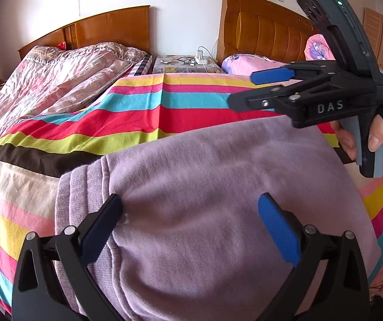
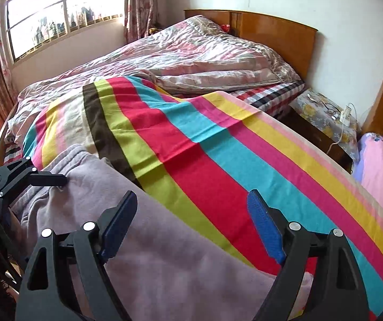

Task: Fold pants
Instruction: 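Press the folded lavender pants flat with both open grippers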

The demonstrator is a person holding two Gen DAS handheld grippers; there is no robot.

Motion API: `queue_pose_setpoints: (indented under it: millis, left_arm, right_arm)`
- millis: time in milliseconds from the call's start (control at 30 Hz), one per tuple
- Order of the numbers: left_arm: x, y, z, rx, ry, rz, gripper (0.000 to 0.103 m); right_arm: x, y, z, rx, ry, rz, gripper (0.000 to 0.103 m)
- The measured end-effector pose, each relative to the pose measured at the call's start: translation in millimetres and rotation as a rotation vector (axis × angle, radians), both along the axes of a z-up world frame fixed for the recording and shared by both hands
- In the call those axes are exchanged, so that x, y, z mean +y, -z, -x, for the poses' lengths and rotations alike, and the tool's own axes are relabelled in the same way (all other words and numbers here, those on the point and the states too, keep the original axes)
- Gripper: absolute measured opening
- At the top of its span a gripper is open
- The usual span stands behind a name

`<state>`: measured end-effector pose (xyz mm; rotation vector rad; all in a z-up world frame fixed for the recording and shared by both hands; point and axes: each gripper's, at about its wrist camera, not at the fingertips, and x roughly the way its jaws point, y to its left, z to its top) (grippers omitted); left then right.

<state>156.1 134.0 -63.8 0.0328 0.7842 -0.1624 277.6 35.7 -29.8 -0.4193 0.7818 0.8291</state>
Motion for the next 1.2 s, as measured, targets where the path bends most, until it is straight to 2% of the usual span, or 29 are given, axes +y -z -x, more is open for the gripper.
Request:
queue_pose_setpoints:
  millis: [100, 200, 300, 333, 400, 467, 567, 700, 767, 900, 1000, 1067, 1100, 1200]
  left_arm:
    - [-1.9, -14.6, 24.3, -0.051, 0.016, -0.026, 0.101]
    - [6.0, -12.1, 39.0, -0.016, -0.009, -0.031, 0.101]
    - [17.3, -0.6, 47.3, 0.023, -0.053, -0.028, 0.101]
    - [20.9, 3.3, 49.5, 0.034, -0.07, -0.027, 0.101]
    - [26.5, 8.7, 54.5, 0.039, -0.096, -0.031, 0.101]
    - [28.2, 12.8, 59.0, 0.036, -0.108, -0.044, 0.102]
    - [27.4, 12.5, 65.6, 0.029, -0.117, -0.047, 0.102]
    - [20.8, 6.0, 78.8, 0.008, -0.105, -0.043, 0.101]
    - [13.7, 1.4, 92.4, -0.015, -0.083, -0.034, 0.102]
    - [-8.7, 5.6, 108.9, -0.026, -0.039, -0.069, 0.102]
    - [-17.7, 13.1, 115.1, -0.041, -0.046, -0.116, 0.102]
    - [-22.9, 18.0, 117.4, -0.05, -0.042, -0.16, 0.102]
    - [-24.3, 19.9, 118.6, -0.059, -0.037, -0.176, 0.102]
    - [-21.9, 22.6, 120.0, -0.074, -0.035, -0.179, 0.102]
  right_arm:
    - [43.7, 7.2, 15.7, 0.052, -0.158, 0.031, 0.082]
    - [82.6, 21.6, 31.8, 0.076, -0.28, 0.068, 0.082]
    - [109.4, 38.7, 33.9, 0.082, -0.288, 0.125, 0.084]
    - [113.1, 41.1, 31.7, 0.079, -0.273, 0.128, 0.088]
    - [112.2, 37.0, 26.3, 0.083, -0.219, 0.091, 0.089]
    - [102.8, 25.4, 25.4, 0.055, -0.147, 0.044, 0.089]
    - [79.5, -0.6, 40.0, 0.027, -0.102, -0.026, 0.089]
    - [30.8, -24.0, 97.4, -0.068, -0.047, -0.023, 0.089]
    - [-0.9, -26.5, 130.5, -0.074, -0.009, -0.046, 0.089]
    - [-56.4, -10.9, 186.5, -0.105, 0.118, -0.031, 0.089]
    - [-85.5, 14.3, 205.6, -0.074, 0.215, -0.035, 0.089]
    - [-95.0, 36.4, 210.2, -0.077, 0.299, 0.035, 0.089]
    - [-100.0, 45.5, 211.2, -0.068, 0.315, 0.036, 0.089]
    - [-121.9, 53.8, 215.8, -0.029, 0.367, -0.079, 0.089]
